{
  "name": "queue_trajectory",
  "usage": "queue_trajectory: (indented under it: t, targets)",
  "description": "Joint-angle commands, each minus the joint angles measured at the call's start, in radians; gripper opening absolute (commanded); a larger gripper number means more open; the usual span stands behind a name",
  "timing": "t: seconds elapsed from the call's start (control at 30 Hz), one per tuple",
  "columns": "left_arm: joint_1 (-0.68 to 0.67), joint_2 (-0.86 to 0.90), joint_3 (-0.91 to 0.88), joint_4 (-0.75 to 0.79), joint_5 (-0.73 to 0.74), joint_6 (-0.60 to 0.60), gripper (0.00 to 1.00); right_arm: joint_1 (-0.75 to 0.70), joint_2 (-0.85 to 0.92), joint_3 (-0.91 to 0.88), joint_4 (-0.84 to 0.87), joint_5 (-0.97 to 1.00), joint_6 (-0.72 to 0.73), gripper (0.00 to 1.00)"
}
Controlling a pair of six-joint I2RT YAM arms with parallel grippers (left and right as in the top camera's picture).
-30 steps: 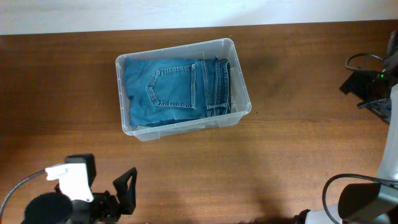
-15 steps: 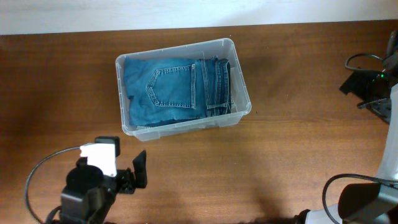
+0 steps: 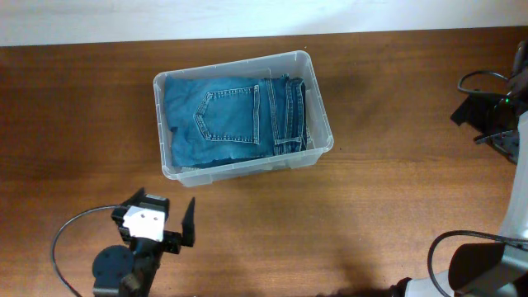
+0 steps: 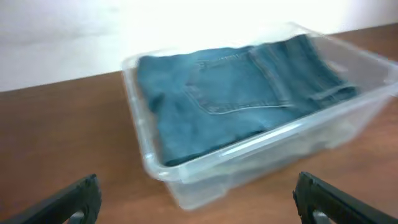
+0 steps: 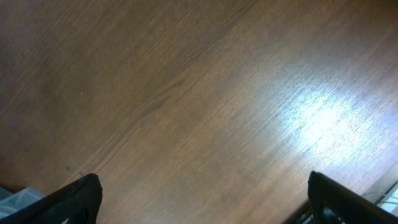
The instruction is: Pack container
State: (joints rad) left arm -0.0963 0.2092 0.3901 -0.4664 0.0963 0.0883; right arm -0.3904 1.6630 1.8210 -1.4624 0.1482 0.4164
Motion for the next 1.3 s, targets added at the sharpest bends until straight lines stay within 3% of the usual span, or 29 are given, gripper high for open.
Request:
queue_trajectory:
  t: [0.0, 0.33, 0.57, 0.77, 1.27]
  targets:
    - [0.055, -0.048, -0.067, 0.038, 0.020, 0.041, 1.00, -0.003, -0.013, 0.000, 0.000, 0.002, 0.008, 0.98]
    - [0.060, -0.206, -0.251, 0.277, 0.017, 0.041, 0.99, -0.003, -0.013, 0.000, 0.000, 0.002, 0.008, 0.98]
    - [0.060, -0.204, -0.373, 0.476, 0.016, 0.041, 0.99, -0.003, -0.013, 0.000, 0.000, 0.002, 0.008, 0.98]
    - [0.087, -0.204, -0.382, 0.394, 0.013, 0.041, 0.99, -0.003, -0.013, 0.000, 0.000, 0.002, 0.008, 0.98]
    - [0.087, -0.204, -0.381, 0.397, 0.013, 0.041, 0.99, -0.003, -0.013, 0.000, 0.000, 0.002, 0.008, 0.98]
